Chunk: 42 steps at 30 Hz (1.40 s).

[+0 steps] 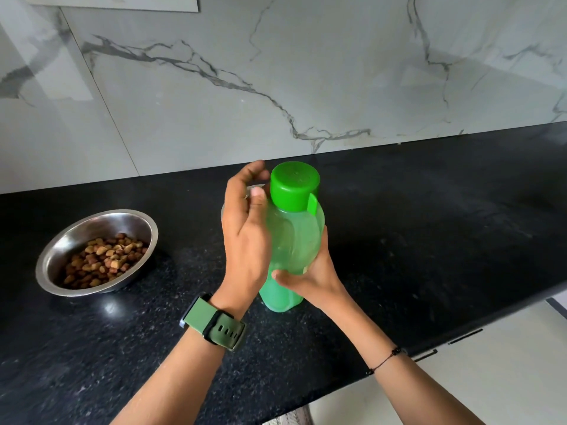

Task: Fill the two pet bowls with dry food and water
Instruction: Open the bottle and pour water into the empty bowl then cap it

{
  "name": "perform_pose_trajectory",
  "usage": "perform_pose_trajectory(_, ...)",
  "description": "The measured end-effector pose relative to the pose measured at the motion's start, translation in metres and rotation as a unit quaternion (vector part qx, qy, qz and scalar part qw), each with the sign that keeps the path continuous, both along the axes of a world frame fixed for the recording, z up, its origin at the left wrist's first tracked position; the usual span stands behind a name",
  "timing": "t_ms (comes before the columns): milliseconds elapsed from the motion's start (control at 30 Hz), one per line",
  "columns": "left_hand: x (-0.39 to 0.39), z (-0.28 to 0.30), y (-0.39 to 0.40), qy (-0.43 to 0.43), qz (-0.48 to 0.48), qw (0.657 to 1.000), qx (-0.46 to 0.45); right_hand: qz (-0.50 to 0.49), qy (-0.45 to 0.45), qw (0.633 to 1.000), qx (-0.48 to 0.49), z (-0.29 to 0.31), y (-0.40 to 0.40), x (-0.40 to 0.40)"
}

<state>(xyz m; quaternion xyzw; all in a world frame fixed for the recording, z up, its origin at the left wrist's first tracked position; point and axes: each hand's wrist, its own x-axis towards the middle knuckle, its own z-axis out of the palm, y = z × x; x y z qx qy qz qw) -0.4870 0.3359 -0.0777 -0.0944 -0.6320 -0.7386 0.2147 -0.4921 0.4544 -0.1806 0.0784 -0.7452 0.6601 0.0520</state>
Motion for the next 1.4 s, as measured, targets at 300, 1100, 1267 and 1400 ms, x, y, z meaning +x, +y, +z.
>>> perform_pose_trajectory(300, 0.007, 0.007, 0.007, 0.011, 0.024, 0.979, -0.204, -0.005, -0.001, 0.999, 0.05, -0.006, 0.003, -0.009)
perform_pose_trajectory(1100, 0.006, 0.019, 0.011, 0.019, 0.1, 0.975, -0.199, 0.014, -0.012, 1.0, 0.008, 0.013, 0.0, 0.007)
perform_pose_trajectory(1267, 0.007, 0.013, -0.001, 0.02, -0.027, 0.996, -0.078, 0.028, -0.016, 0.999, 0.012, 0.012, 0.002, 0.006)
perform_pose_trajectory(1400, -0.001, 0.01, -0.015, 0.022, -0.172, 0.983, -0.057, 0.055, -0.025, 0.998, 0.008, 0.013, 0.006, 0.005)
